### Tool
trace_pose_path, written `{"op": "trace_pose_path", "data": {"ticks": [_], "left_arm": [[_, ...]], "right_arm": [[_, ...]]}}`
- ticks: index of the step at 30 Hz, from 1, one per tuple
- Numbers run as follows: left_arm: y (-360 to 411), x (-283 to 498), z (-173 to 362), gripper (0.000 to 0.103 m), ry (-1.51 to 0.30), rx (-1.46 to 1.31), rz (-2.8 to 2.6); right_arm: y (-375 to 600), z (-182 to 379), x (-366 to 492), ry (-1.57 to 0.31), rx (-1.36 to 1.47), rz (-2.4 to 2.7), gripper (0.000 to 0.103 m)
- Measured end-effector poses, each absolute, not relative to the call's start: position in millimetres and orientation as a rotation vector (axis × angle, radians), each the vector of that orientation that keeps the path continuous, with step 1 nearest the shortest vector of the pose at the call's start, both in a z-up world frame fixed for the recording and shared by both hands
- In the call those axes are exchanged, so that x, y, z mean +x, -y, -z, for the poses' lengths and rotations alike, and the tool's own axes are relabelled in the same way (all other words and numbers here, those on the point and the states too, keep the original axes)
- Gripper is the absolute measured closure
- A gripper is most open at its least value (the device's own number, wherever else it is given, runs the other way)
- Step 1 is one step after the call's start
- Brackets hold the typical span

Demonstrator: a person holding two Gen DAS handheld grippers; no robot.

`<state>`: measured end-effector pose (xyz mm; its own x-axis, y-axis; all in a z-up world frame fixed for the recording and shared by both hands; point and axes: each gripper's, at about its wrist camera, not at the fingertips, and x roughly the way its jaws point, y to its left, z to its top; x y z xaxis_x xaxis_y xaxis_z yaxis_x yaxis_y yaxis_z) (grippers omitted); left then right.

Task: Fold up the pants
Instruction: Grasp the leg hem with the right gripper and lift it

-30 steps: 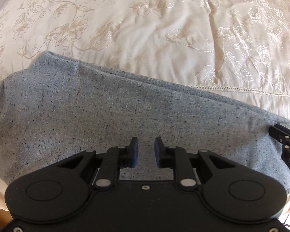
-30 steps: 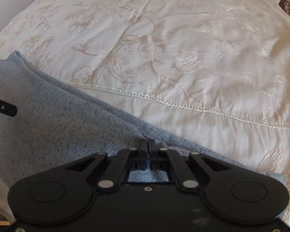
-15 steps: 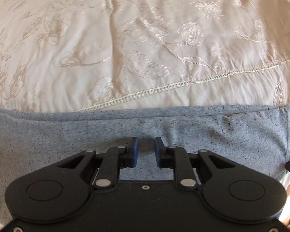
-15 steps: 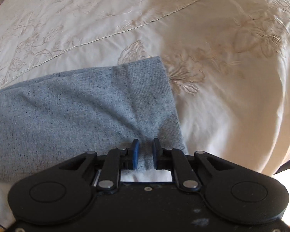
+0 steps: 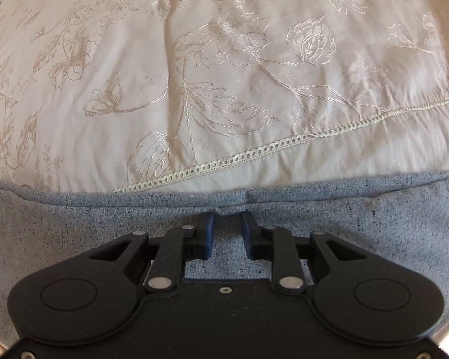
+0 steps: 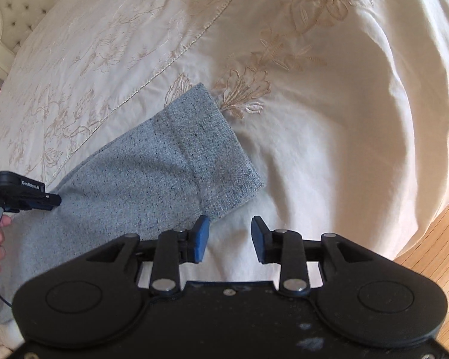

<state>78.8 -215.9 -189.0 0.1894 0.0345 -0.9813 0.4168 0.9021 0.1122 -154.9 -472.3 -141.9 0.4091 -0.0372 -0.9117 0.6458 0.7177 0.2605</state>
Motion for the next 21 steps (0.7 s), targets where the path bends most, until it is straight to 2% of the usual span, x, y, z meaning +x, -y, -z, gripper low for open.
{"op": "trace_pose_path", "data": {"ticks": [4, 12, 14, 15, 21], "left_arm": [[226.7, 71.8, 189.4, 0.070, -1.355, 0.431, 0.288], [226.7, 76.2, 180.8, 0.070, -1.368, 0.422, 0.295], [224.3, 76.9, 176.0, 0.070, -1.376, 0.416, 0.290], [219.9, 78.0, 172.1, 0.071, -1.380, 0.400, 0.288], [209.3, 57.8, 147.6, 0.071, -1.403, 0.330, 0.316]], "right_arm": [[490.6, 154.8, -148.3, -1.026, 0.789, 0.482, 0.065], [523.1, 171.8, -134.2, -0.951, 0.982, 0.506, 0.064], [525.2, 170.5, -130.4, -0.965, 0.960, 0.462, 0.071], [520.1, 163.2, -125.1, -0.982, 0.889, 0.435, 0.088], [468.6, 113.9, -100.7, -0.985, 0.454, 0.285, 0.090]]}}
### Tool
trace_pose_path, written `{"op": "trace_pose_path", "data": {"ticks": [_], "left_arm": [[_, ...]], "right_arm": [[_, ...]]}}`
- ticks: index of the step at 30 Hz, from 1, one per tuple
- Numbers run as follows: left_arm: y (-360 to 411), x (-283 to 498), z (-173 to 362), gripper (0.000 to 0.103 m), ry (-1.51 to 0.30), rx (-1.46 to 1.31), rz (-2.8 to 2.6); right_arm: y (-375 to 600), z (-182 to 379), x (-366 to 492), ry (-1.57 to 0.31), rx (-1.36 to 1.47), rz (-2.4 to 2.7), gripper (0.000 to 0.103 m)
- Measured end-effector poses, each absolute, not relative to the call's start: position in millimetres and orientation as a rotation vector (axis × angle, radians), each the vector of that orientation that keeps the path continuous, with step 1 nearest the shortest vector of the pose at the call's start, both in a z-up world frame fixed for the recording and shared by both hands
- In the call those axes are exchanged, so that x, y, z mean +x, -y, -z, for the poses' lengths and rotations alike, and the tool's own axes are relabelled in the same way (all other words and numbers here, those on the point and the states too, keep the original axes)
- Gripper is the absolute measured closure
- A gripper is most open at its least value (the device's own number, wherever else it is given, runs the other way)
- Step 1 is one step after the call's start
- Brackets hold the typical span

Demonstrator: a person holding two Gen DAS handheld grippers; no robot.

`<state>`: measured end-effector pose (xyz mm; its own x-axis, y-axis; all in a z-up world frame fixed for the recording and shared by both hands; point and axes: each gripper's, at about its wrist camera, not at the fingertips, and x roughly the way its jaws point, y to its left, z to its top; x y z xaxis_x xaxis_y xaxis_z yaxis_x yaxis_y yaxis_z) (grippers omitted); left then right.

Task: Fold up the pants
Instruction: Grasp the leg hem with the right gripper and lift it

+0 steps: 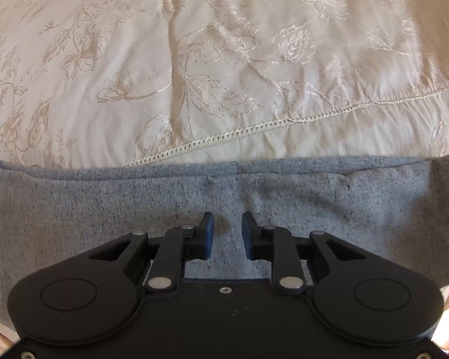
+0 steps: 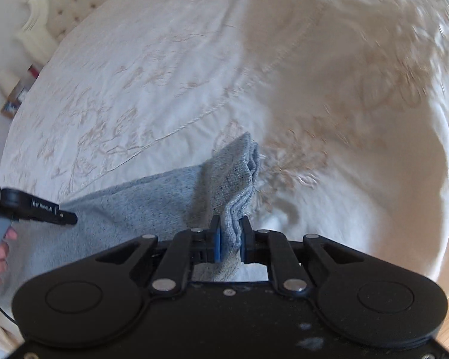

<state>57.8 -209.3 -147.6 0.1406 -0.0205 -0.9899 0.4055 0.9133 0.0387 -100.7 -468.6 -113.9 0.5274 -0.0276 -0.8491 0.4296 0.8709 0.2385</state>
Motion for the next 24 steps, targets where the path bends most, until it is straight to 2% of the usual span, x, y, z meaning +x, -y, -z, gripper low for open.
{"op": "trace_pose_path", "data": {"ticks": [6, 13, 15, 17, 24], "left_arm": [[225.2, 34.0, 154.8, 0.071, -1.429, 0.364, 0.380], [249.9, 55.4, 190.5, 0.074, -1.443, 0.401, 0.303], [250.3, 63.1, 184.2, 0.076, -1.452, 0.375, 0.314], [239.3, 69.6, 169.4, 0.073, -1.436, 0.304, 0.342], [158.4, 87.7, 129.2, 0.071, -1.385, 0.263, 0.306]], "right_arm": [[430.1, 97.7, -86.2, -0.968, 0.311, 0.198, 0.090], [416.8, 90.6, -91.4, -0.963, 0.288, 0.188, 0.090], [415.6, 89.2, -91.8, -0.971, 0.284, 0.199, 0.090], [413.6, 86.5, -92.1, -0.974, 0.278, 0.212, 0.090], [378.0, 63.1, -79.7, -0.955, 0.217, 0.212, 0.090]]}}
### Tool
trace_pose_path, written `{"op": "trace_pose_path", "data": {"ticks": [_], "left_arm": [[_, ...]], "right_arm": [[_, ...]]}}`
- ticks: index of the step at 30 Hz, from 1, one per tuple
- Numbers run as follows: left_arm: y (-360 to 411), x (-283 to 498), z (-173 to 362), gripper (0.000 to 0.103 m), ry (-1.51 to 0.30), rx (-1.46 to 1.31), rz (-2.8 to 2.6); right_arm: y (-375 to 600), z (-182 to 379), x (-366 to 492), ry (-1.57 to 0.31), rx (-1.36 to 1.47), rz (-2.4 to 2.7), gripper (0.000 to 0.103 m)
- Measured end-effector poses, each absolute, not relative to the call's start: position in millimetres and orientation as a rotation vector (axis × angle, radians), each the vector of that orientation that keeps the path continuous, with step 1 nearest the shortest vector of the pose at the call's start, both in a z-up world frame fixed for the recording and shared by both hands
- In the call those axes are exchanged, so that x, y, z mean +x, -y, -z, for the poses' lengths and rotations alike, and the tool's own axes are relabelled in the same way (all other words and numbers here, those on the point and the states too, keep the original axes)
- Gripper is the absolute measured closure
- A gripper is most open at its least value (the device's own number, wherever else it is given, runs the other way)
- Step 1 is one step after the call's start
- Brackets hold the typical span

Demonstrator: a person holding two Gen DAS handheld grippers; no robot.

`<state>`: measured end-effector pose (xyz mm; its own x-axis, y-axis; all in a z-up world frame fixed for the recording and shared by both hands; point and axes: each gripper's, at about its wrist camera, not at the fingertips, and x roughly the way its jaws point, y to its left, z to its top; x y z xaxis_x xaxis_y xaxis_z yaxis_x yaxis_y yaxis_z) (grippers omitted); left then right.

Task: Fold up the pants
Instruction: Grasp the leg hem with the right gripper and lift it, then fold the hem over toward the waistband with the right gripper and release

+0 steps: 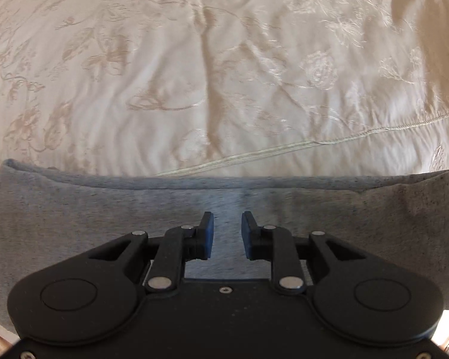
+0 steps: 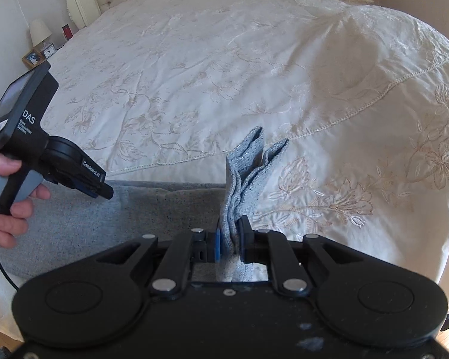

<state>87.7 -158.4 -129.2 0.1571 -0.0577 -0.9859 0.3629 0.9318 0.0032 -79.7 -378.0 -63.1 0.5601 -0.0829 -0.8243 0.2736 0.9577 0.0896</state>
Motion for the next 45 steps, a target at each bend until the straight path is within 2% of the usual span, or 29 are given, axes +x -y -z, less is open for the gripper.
{"op": "trace_pose_path", "data": {"ticks": [10, 17, 19, 22, 25, 29, 33, 39, 41, 45], "left_arm": [[-10.5, 76.5, 120.2, 0.072, -1.407, 0.257, 0.247], [-82.6, 80.5, 135.5, 0.072, -1.443, 0.253, 0.226], [-90.4, 82.4, 135.8, 0.072, -1.439, 0.251, 0.233], [-91.1, 86.3, 135.3, 0.072, -1.437, 0.245, 0.266], [-79.7, 90.2, 131.9, 0.072, -1.431, 0.235, 0.308], [-52.1, 88.5, 126.3, 0.072, -1.419, 0.220, 0.388], [-10.9, 78.9, 129.0, 0.072, -1.421, 0.236, 0.464], [34.9, 72.1, 164.5, 0.070, -1.485, 0.267, 0.508], [37.6, 74.2, 182.8, 0.071, -1.505, 0.303, 0.447], [33.6, 80.8, 185.9, 0.070, -1.527, 0.251, 0.425]], "right_arm": [[219.2, 32.9, -24.8, -0.904, 0.120, 0.059, 0.090], [78.2, 92.2, 17.8, -0.996, 0.112, -0.059, 0.089], [53.7, 113.8, 25.1, -1.054, 0.098, -0.074, 0.079], [30.3, 132.5, 25.0, -1.091, 0.092, -0.105, 0.079], [32.2, 124.4, 16.7, -1.084, 0.114, -0.131, 0.078], [66.8, 100.8, -3.2, -1.052, 0.156, -0.063, 0.076], [117.5, 98.0, -27.0, -1.097, 0.238, 0.057, 0.076], [157.3, 110.7, -66.2, -1.170, 0.278, 0.105, 0.076], [158.1, 114.8, -71.9, -1.183, 0.253, 0.085, 0.076], [156.0, 124.9, -71.2, -1.182, 0.187, 0.051, 0.076]]}}
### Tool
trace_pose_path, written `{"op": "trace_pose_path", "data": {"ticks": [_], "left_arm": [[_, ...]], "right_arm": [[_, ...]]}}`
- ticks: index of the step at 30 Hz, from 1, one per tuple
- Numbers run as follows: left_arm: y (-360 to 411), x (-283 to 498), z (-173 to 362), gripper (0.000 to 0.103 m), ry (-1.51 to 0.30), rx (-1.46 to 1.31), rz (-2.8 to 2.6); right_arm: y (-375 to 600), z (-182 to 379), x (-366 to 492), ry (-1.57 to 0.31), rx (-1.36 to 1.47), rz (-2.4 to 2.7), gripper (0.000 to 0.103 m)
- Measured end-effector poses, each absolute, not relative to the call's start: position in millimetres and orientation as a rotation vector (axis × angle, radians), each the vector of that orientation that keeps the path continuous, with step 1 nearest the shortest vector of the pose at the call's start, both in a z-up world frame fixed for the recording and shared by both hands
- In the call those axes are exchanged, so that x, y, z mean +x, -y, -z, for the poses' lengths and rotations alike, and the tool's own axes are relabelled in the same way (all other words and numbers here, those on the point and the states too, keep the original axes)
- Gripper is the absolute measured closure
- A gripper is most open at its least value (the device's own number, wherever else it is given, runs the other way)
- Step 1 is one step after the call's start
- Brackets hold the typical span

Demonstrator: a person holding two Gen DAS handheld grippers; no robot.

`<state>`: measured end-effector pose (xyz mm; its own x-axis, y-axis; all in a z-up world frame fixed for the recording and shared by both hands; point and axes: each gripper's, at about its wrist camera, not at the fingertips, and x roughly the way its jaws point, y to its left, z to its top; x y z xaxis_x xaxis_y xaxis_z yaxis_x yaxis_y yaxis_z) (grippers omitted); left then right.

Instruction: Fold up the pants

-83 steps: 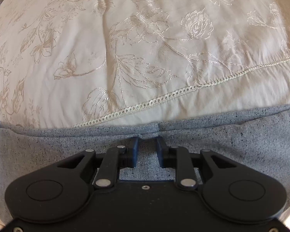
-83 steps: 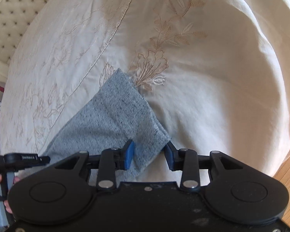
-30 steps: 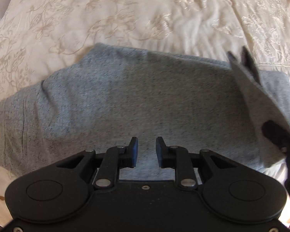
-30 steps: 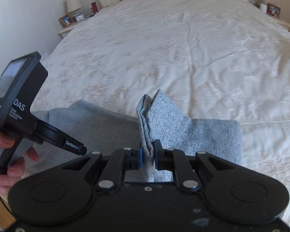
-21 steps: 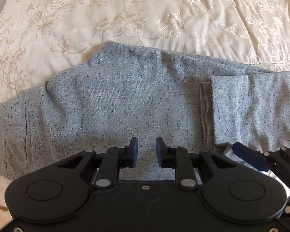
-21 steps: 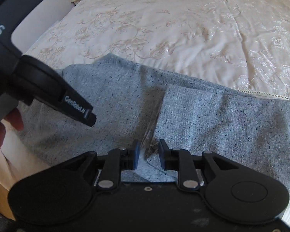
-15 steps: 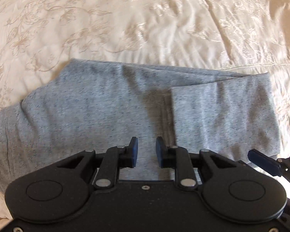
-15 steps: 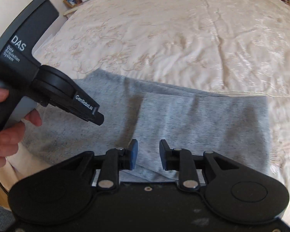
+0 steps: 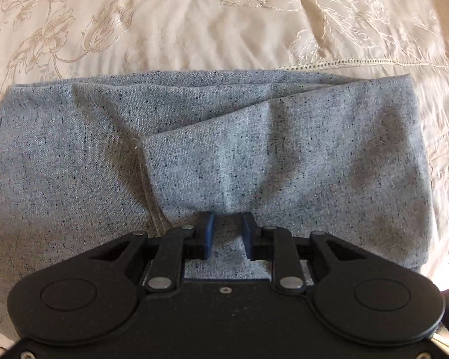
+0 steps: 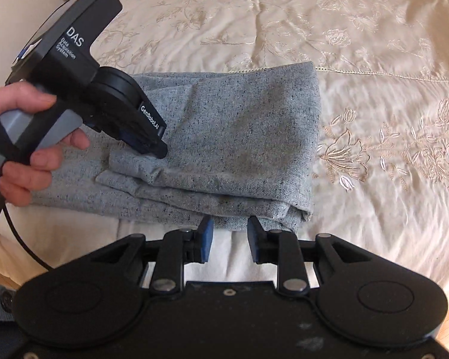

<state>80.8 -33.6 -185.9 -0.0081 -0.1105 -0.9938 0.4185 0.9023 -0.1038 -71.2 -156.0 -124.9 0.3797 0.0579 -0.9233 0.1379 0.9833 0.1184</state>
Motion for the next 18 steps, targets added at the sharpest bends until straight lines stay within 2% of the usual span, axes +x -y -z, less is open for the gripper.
{"op": "trace_pose_path", "data": {"ticks": [3, 6, 7, 8, 9, 10, 12, 18], "left_arm": [[27.9, 83.4, 185.4, 0.071, -1.536, 0.211, 0.412], [22.4, 83.4, 183.8, 0.070, -1.535, 0.182, 0.400], [19.5, 82.2, 182.8, 0.071, -1.532, 0.181, 0.398], [19.2, 81.3, 182.4, 0.070, -1.527, 0.184, 0.396], [19.0, 80.1, 182.0, 0.070, -1.521, 0.191, 0.394], [17.8, 78.2, 180.7, 0.070, -1.516, 0.195, 0.391], [18.9, 72.8, 177.9, 0.070, -1.510, 0.199, 0.377], [14.5, 53.6, 166.7, 0.070, -1.505, 0.202, 0.317]], "right_arm": [[156.0, 129.8, -68.4, -1.189, 0.181, 0.027, 0.076], [157.8, 138.7, -63.1, -1.185, 0.017, 0.169, 0.089], [164.0, 141.8, -64.7, -1.184, -0.014, 0.236, 0.096], [175.7, 144.3, -67.5, -1.189, 0.017, 0.275, 0.102], [188.0, 145.3, -71.0, -1.202, 0.080, 0.295, 0.103], [195.7, 146.0, -73.7, -1.216, 0.125, 0.308, 0.101], [207.2, 141.8, -80.5, -1.250, 0.145, 0.335, 0.085], [228.3, 100.3, -86.3, -1.110, 0.206, 0.264, 0.085]]}}
